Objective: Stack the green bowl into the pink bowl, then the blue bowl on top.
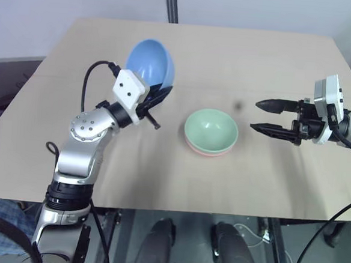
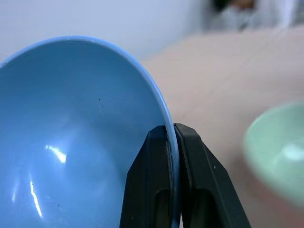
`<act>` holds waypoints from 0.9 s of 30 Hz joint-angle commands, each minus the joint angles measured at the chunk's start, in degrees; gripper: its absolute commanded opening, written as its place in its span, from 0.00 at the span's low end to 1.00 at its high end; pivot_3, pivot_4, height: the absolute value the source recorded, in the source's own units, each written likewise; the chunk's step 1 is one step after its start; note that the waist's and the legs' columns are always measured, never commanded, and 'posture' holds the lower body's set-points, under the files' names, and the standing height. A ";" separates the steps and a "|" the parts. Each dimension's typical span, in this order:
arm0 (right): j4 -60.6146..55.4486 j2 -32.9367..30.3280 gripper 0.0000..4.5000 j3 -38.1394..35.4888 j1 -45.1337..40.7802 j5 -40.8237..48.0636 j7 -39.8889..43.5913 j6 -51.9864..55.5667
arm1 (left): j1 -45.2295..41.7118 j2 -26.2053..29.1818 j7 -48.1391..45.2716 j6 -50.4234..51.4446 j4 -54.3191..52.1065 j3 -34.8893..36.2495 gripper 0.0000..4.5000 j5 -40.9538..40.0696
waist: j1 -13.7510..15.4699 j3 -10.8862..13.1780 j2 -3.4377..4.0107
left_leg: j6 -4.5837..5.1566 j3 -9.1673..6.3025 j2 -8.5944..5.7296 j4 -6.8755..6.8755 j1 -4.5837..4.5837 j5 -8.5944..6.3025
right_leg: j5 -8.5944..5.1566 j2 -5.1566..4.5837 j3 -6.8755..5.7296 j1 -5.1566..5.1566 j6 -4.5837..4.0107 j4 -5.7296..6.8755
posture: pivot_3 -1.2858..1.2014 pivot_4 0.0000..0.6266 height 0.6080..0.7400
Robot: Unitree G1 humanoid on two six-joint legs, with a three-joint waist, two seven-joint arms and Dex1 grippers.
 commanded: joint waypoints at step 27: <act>-2.69 -2.05 0.63 -1.07 1.35 0.83 -0.67 -0.91 | -3.18 1.06 -16.86 0.72 -3.79 -4.92 0.98 -10.44 | -0.06 0.00 0.00 | 0.01 0.00 0.02 0.02 0.02 0.00 | 0.00 0.04 0.01 0.00 0.00 0.01 | 0.52 0.24 1.00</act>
